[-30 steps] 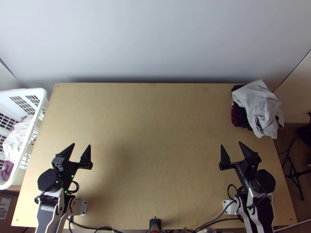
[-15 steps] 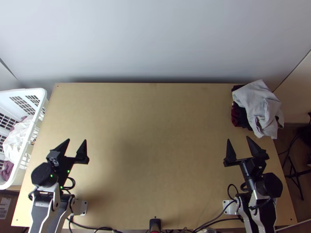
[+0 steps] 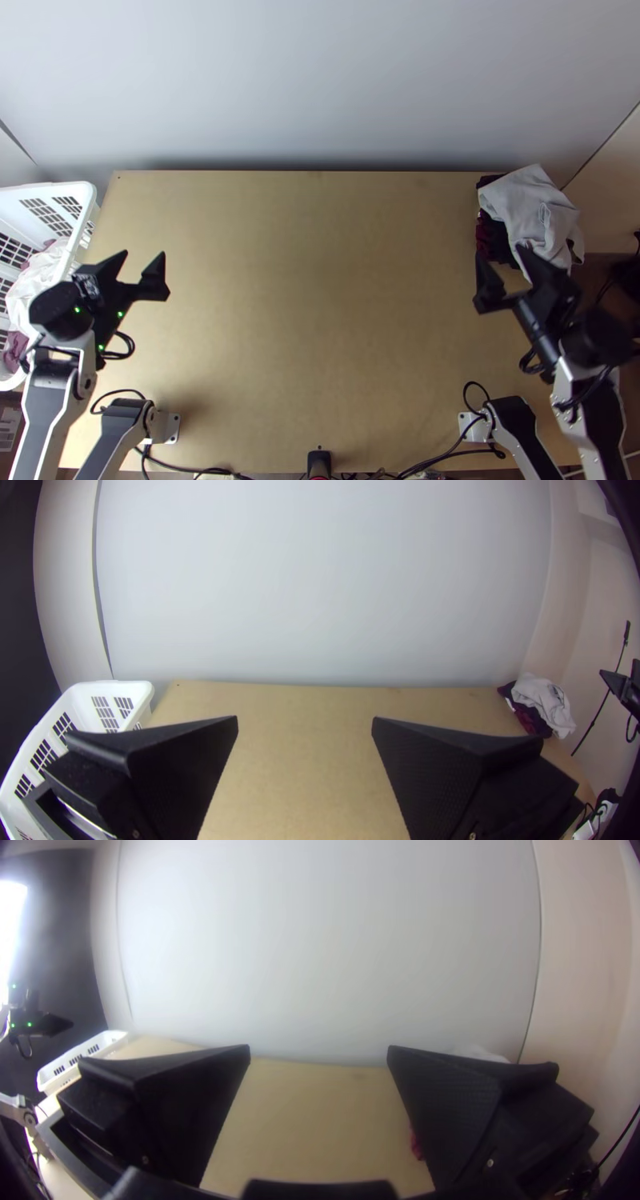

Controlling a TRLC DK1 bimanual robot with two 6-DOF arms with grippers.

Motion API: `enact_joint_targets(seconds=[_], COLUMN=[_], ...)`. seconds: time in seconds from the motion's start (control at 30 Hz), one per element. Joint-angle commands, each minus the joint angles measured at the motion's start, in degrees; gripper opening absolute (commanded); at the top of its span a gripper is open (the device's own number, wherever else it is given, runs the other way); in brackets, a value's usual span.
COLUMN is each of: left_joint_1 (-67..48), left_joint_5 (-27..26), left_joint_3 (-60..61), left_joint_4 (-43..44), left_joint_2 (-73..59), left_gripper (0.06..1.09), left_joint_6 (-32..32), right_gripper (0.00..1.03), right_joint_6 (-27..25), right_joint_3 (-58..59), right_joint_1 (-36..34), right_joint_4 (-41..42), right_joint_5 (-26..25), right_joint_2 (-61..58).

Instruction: Fold the t-shirt

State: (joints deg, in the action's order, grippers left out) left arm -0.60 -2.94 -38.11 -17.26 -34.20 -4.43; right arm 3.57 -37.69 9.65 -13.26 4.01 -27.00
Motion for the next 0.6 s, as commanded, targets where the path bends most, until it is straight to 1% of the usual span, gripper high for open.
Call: enact_joint_targets(seconds=[0.0,0.1,0.23,0.33,0.5,0.57], left_joint_1=[0.60,0.69,1.04,1.57,2.36,2.36], left_joint_5=[0.04,0.04,-0.05,-0.05,0.13,0.39], left_joint_3=[-13.22,-18.85,-26.23,-31.85,-39.85,-42.05], left_joint_4=[-5.51,-7.53,-9.46,-10.87,-11.40,-11.66], left_joint_2=[-8.43,-12.56,-18.98,-25.66,-37.70,-41.21], left_gripper=[1.04,1.04,1.04,1.04,1.04,1.04], left_joint_6=[0.56,0.47,0.47,-0.06,-1.11,-1.02], right_gripper=[0.96,0.96,0.96,0.96,0.96,0.96], right_joint_6=[5.92,5.83,5.65,5.48,5.04,3.81], right_joint_3=[-16.89,-19.79,-24.97,-27.00,-33.32,-35.70], right_joint_1=[0.90,0.81,0.46,-0.33,-0.51,-0.51], right_joint_4=[-2.04,0.60,2.01,5.61,5.70,5.70], right_joint_5=[-0.32,-0.41,-0.41,-0.50,-0.41,-0.50], right_joint_2=[-15.97,-19.67,-26.08,-30.39,-40.76,-44.63])
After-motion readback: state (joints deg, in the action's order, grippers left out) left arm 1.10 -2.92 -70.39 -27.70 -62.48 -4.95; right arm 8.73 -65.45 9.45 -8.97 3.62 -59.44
